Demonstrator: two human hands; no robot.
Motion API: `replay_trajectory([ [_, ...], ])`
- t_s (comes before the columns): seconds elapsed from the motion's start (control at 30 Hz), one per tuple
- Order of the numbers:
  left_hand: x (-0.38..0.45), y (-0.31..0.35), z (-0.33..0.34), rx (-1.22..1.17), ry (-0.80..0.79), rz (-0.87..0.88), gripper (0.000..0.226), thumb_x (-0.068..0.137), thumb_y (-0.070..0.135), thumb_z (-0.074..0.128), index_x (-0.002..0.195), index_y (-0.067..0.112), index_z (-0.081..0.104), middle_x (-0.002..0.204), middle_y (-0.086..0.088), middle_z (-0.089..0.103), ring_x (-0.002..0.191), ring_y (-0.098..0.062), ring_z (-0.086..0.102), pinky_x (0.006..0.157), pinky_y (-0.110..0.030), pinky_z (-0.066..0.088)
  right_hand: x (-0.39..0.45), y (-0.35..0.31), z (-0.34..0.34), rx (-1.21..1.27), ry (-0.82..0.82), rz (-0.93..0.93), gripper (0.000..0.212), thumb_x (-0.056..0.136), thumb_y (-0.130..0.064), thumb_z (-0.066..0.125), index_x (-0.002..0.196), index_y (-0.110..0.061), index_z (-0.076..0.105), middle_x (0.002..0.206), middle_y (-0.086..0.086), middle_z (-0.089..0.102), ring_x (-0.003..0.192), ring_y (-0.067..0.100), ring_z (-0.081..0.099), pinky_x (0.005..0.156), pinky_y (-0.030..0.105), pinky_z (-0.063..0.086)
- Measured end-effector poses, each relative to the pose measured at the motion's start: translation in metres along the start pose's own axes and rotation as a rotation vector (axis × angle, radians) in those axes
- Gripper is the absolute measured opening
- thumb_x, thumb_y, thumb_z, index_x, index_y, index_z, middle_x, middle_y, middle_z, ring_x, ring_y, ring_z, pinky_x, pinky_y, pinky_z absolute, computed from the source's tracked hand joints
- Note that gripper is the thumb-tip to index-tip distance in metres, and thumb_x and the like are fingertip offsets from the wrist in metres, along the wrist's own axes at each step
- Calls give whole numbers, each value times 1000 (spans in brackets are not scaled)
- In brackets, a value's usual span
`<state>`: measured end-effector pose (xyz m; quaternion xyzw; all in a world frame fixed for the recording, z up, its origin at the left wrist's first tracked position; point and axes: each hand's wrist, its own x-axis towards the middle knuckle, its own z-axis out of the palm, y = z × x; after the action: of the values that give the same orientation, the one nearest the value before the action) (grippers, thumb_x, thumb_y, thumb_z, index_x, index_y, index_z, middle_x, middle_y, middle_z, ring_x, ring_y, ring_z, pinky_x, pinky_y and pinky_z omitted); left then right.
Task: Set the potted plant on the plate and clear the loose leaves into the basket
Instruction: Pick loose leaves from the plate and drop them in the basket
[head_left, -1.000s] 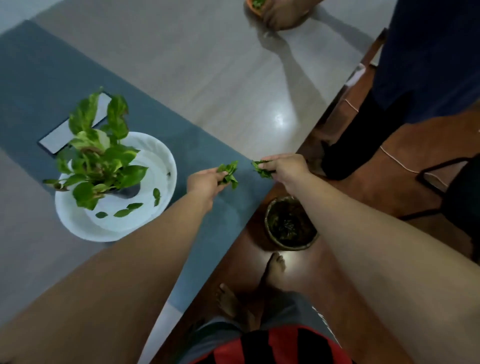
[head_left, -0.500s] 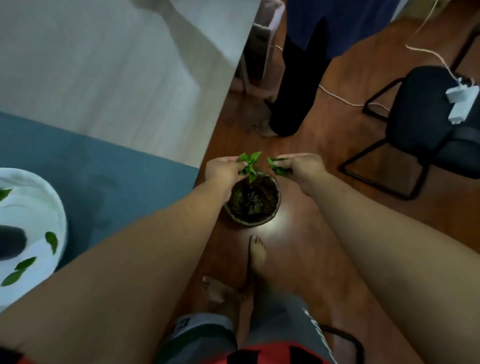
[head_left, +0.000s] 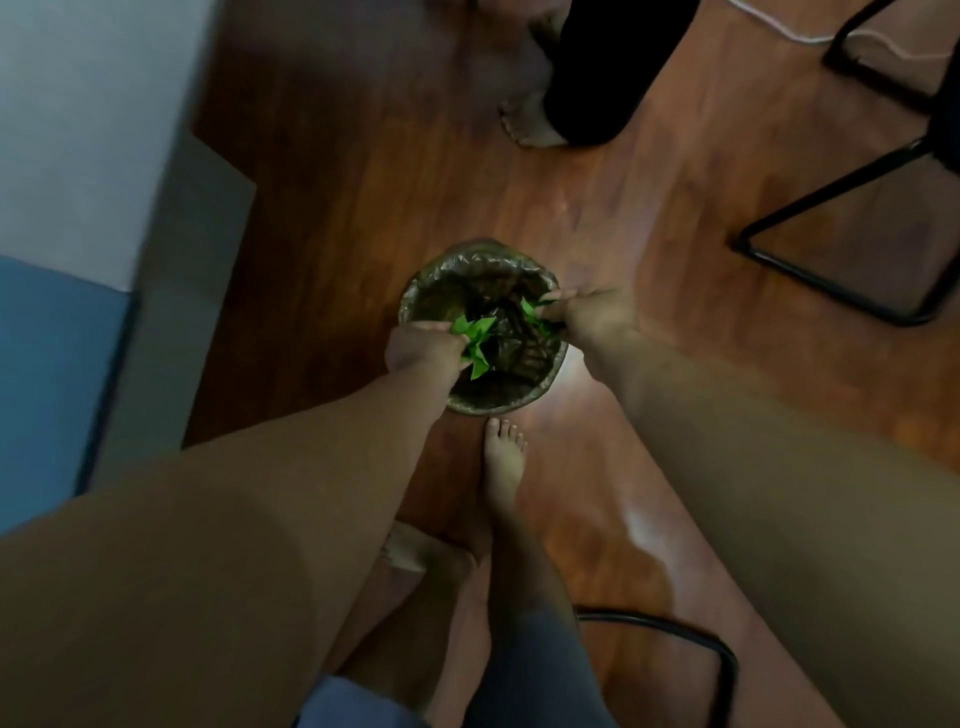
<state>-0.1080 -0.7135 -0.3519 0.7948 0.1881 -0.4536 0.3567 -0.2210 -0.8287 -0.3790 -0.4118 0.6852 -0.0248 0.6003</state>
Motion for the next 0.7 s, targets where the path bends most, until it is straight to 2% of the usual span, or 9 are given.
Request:
replay_trajectory([
  [0.07, 26, -9, 13, 54, 14, 2, 31, 87, -4, 66, 116, 5, 68, 116, -17, 67, 78, -21, 62, 82, -33, 60, 27, 18, 12, -58, 35, 10, 20, 66, -1, 82, 61, -17, 72, 74, 3, 74, 78, 24, 72, 72, 31, 60],
  [0.13, 49, -18, 26, 100, 10, 5, 30, 88, -2, 65, 116, 8, 68, 110, -13, 66, 82, -21, 62, 86, -38, 60, 53, 36, 21, -108, 73, 23, 18, 67, -5, 83, 62, -18, 72, 77, 2, 75, 79, 21, 72, 78, 34, 62],
  [0.23, 81, -26, 40, 167, 23, 9, 28, 88, 1, 67, 114, 12, 70, 101, -8, 65, 86, -22, 63, 87, -40, 59, 80, 58, 32, -149, 52, 28, 18, 71, -9, 81, 62, -20, 70, 79, 2, 75, 81, 21, 72, 83, 36, 61],
  [0.3, 100, -31, 49, 191, 27, 9, 27, 87, 2, 67, 111, 12, 70, 102, -9, 66, 86, -24, 63, 86, -41, 60, 93, 68, 36, -173, 27, 19, 15, 75, -11, 79, 66, -21, 70, 80, 0, 73, 80, 19, 71, 81, 31, 60],
  [0.4, 114, -34, 54, 230, 47, 35, 25, 87, 6, 68, 110, 16, 71, 112, -8, 68, 96, -25, 65, 90, -38, 58, 103, 73, 40, -190, -13, 9, 20, 83, -14, 74, 66, -22, 67, 75, -4, 68, 73, 14, 64, 73, 26, 55],
  [0.5, 116, -32, 54, 262, 52, 73, 27, 93, 11, 62, 118, 17, 68, 123, -7, 65, 110, -26, 62, 84, -26, 49, 110, 75, 44, -161, -27, 15, 24, 87, -15, 65, 64, -20, 68, 77, -1, 70, 80, 21, 69, 82, 36, 60],
  [0.57, 114, -32, 51, 303, 34, 91, 32, 96, 12, 56, 127, 17, 63, 129, -7, 62, 114, -25, 60, 79, -25, 43, 109, 72, 45, -146, -58, 24, 23, 84, -13, 57, 66, -19, 69, 82, 2, 71, 84, 26, 69, 83, 41, 60],
  [0.63, 106, -29, 50, 363, 1, 90, 36, 98, 13, 53, 133, 18, 59, 133, -8, 60, 116, -26, 59, 78, -25, 42, 104, 68, 45, -168, -96, 15, 22, 84, -11, 52, 79, -20, 71, 91, 1, 70, 86, 25, 67, 80, 37, 58],
  [0.7, 96, -25, 48, 417, -5, 91, 37, 99, 13, 51, 135, 18, 57, 136, -8, 58, 120, -27, 57, 80, -27, 42, 97, 62, 42, -233, -108, -28, 24, 86, -12, 53, 95, -20, 74, 102, 2, 72, 92, 23, 68, 85, 35, 58],
])
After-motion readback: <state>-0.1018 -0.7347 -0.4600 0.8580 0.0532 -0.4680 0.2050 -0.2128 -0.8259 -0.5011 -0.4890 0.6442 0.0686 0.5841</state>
